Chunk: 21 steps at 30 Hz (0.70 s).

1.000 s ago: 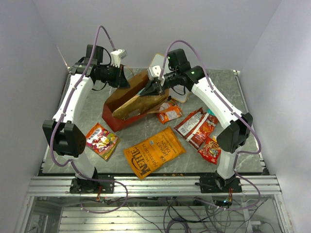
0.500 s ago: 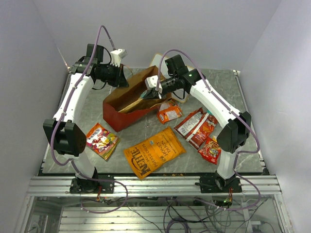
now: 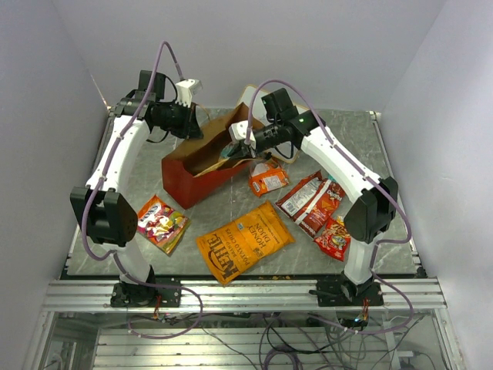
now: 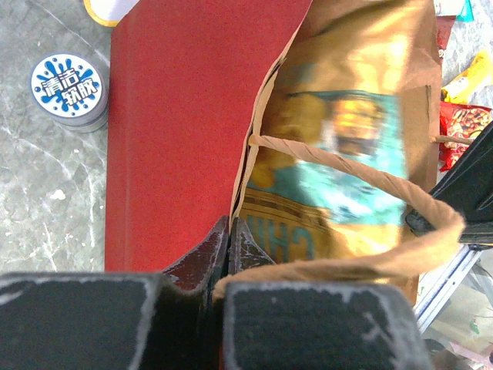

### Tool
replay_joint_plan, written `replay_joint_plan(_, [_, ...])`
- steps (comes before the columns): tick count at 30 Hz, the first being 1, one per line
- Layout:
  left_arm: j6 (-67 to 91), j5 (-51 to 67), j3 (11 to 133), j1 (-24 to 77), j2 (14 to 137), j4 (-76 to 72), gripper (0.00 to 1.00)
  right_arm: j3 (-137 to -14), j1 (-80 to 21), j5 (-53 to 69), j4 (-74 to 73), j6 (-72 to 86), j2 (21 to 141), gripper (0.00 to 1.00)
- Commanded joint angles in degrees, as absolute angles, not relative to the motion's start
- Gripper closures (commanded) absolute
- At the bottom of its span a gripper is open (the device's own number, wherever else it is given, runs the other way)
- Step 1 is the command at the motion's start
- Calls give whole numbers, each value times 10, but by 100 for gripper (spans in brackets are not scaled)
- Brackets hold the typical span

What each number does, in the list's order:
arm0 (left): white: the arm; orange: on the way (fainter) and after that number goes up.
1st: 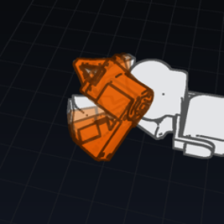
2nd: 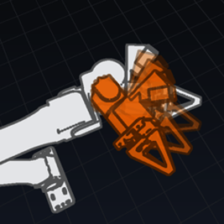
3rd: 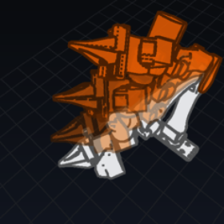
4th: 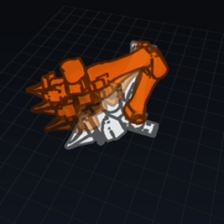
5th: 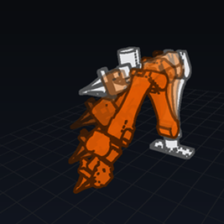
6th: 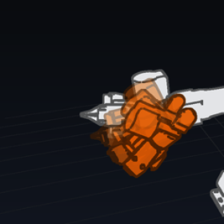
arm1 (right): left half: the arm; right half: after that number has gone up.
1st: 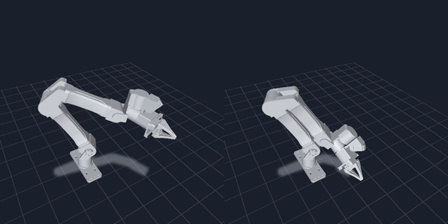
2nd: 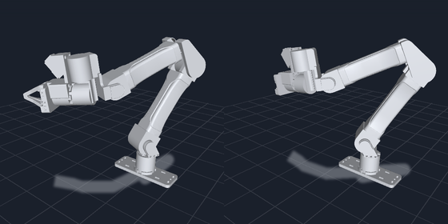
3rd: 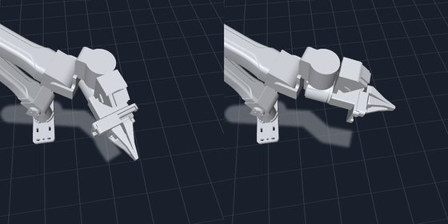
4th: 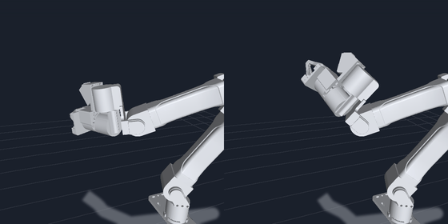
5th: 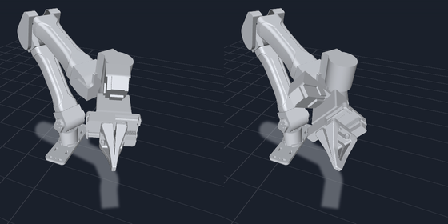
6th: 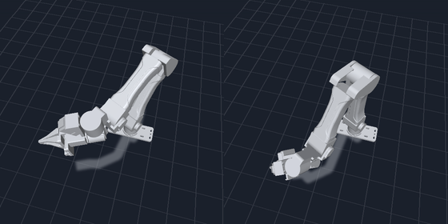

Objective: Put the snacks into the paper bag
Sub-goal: Place the snack in the paper bag.

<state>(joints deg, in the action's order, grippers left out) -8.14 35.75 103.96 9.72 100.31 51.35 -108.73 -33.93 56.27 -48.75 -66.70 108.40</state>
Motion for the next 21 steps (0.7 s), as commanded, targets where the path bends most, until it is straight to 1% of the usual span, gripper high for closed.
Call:
replay_joint_plan(1, [-92,343,1046,101,1008,516,93,-1103,-341,566,-488,-637,1054,84])
replay_joint_plan(5, [-95,353,1041,101,1004,513,93,-1083,-341,552,-438,-592,1034,76])
replay_joint_plan(10, [-101,374,1027,101,983,504,93,-1080,-341,466,-358,-484,1014,63])
replay_joint_plan(14, [-102,389,1017,102,963,492,93,-1095,-339,411,-328,-445,1002,61])
replay_joint_plan(21, [-99,379,1003,102,946,476,93,-1121,-330,343,-325,-366,959,55])
